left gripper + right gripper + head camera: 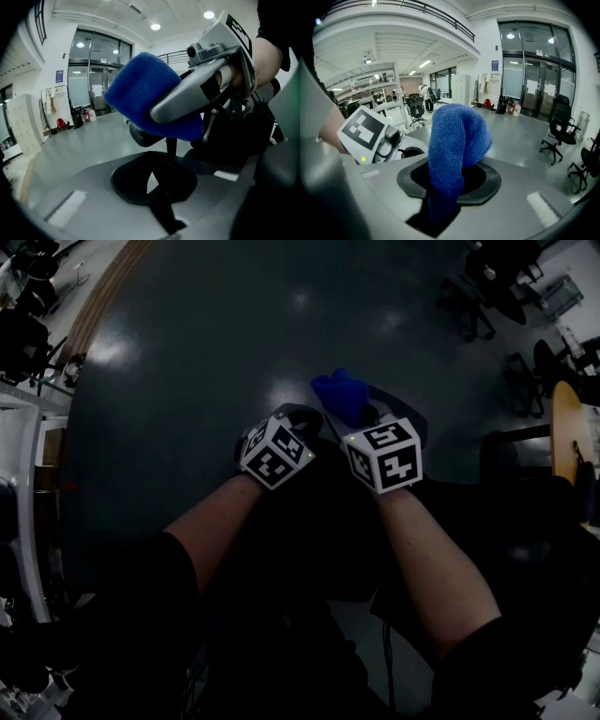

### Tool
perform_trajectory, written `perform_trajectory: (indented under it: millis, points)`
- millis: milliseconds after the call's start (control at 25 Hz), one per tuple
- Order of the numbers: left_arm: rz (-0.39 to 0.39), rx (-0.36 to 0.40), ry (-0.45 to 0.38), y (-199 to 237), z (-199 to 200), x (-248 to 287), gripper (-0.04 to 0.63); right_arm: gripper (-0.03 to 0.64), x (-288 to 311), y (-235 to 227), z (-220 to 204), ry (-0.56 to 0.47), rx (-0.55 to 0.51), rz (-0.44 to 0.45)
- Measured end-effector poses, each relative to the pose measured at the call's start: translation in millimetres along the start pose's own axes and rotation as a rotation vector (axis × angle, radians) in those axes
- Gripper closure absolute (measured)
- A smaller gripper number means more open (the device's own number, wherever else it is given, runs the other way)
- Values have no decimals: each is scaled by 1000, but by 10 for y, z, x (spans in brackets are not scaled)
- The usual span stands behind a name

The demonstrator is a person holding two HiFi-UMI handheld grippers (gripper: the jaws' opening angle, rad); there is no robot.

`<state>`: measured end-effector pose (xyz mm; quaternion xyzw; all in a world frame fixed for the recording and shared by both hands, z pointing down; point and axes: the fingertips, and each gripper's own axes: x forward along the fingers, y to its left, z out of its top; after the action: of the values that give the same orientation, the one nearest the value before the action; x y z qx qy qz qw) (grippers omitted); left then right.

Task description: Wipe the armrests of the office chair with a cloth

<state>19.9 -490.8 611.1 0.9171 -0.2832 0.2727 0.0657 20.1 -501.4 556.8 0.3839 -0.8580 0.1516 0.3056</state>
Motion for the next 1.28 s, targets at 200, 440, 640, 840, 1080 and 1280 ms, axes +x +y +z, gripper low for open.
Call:
perform_trajectory:
  millis: [200, 440, 640, 840, 1080, 1280]
  points:
    - [-3, 12, 31, -71, -142, -211, 577, 486, 78, 350, 105, -23, 18, 60]
    - [-14, -8, 11, -411, -291, -697, 577, 486, -329, 656, 176, -87, -44, 66]
    - [-48, -43, -40, -797, -409, -1211, 577, 486, -864, 746, 157, -129, -45, -6]
    - [-71, -90, -65, -1137, -452, -1573, 577, 486, -1406, 924, -155, -128, -2, -52]
    - [-103, -122, -109, -1503, -375, -1866, 577, 486, -1924, 1165, -761, -86, 48, -99]
    - [-96, -162, -118, -1849, -441, -2043, 577, 486, -2313, 1340, -1172, -89, 75, -115]
